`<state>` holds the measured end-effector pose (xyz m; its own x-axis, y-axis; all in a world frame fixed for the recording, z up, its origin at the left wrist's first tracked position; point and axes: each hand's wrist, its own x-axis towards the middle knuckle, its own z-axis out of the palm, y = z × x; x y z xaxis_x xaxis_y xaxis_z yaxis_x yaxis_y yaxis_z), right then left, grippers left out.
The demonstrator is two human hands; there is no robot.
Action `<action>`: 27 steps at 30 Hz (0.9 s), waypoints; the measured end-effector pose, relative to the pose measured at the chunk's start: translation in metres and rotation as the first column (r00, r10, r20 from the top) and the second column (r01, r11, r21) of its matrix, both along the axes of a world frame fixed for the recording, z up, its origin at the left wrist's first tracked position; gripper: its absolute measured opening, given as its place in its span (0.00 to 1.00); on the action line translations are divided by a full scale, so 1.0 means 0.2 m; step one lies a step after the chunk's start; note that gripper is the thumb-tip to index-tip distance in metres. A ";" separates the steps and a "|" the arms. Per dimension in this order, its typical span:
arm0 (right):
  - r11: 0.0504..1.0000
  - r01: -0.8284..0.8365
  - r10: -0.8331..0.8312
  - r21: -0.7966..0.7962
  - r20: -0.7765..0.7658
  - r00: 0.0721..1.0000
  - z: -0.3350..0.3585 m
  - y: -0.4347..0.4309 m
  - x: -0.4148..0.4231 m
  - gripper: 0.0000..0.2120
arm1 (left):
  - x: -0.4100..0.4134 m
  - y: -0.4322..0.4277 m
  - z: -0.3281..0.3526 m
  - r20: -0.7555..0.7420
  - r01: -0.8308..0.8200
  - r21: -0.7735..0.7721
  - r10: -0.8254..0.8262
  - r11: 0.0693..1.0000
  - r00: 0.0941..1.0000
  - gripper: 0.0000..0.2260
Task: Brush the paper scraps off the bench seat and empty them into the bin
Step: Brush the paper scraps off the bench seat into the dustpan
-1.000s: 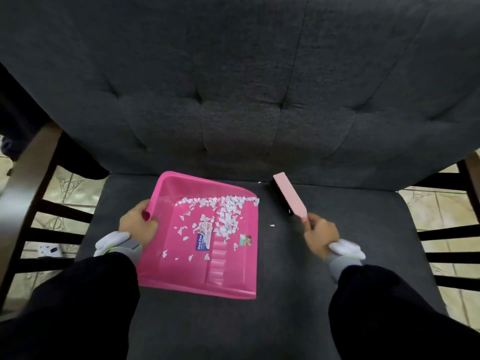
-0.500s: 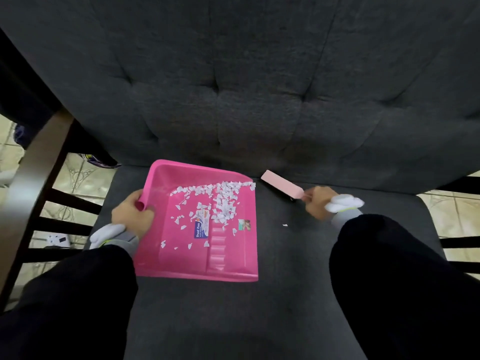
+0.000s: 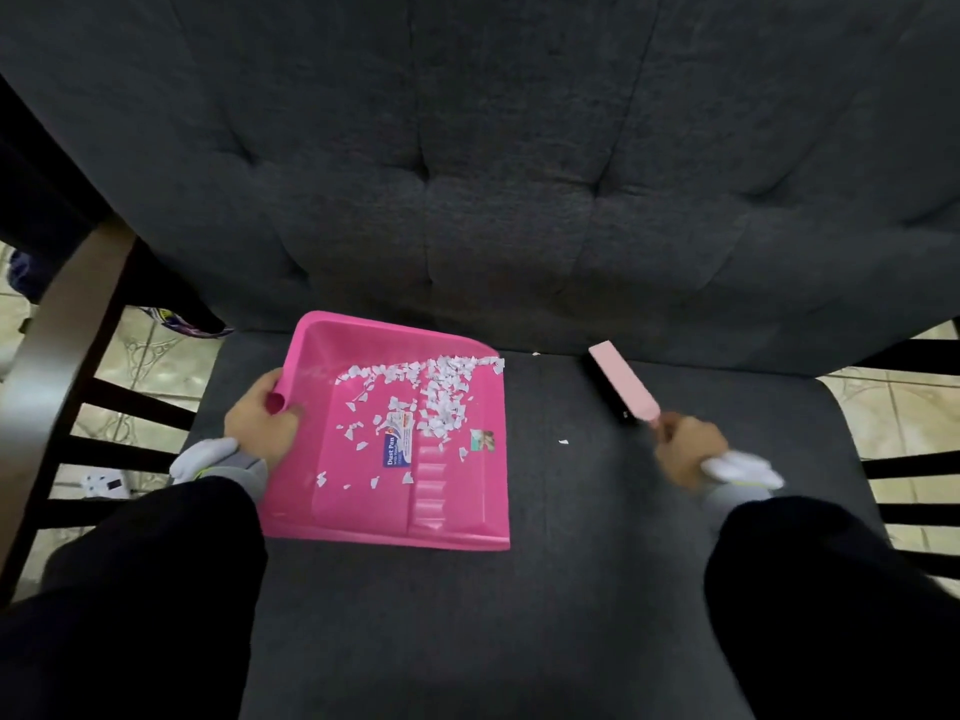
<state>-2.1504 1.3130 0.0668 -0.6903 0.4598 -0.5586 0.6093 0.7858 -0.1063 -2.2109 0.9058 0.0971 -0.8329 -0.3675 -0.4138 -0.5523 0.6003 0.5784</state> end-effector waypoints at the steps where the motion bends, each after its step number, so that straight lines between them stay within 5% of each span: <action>1: 0.999 0.037 -0.037 -0.002 -0.045 0.998 -0.03 -0.08 0.06 0.13 | 0.00 0.00 0.00 0.000 0.002 0.000 -0.002 1.000 1.000 0.19; 5: 0.964 0.221 -0.243 -0.145 -0.159 0.957 -0.09 -0.45 0.32 0.13 | 0.03 0.04 0.02 -0.005 0.020 0.002 -0.020 1.000 1.000 0.19; 11: 0.852 0.261 -0.381 -0.454 -0.197 0.903 -0.05 -0.56 0.37 0.12 | 0.04 0.07 0.03 -0.008 0.032 0.002 -0.032 0.999 0.999 0.18; 14: 0.860 0.332 -0.450 -0.387 -0.269 0.852 -0.04 -0.45 0.32 0.12 | 0.05 0.07 0.04 -0.006 0.038 0.008 -0.037 0.999 0.999 0.18; 18: 0.933 0.303 -0.337 -0.193 -0.178 0.924 -0.07 -0.38 0.29 0.14 | 0.06 0.07 0.02 0.002 0.026 0.023 -0.026 0.999 1.000 0.18; 23: 0.951 0.082 -0.141 -0.298 -0.181 0.973 -0.08 -0.53 0.29 0.14 | 0.06 0.04 0.00 0.029 0.012 0.060 -0.014 0.998 0.999 0.17; 27: 0.935 0.220 -0.279 -0.278 -0.195 0.940 -0.06 -0.50 0.13 0.14 | 0.07 0.04 0.01 0.023 0.018 0.063 -0.020 0.998 1.000 0.16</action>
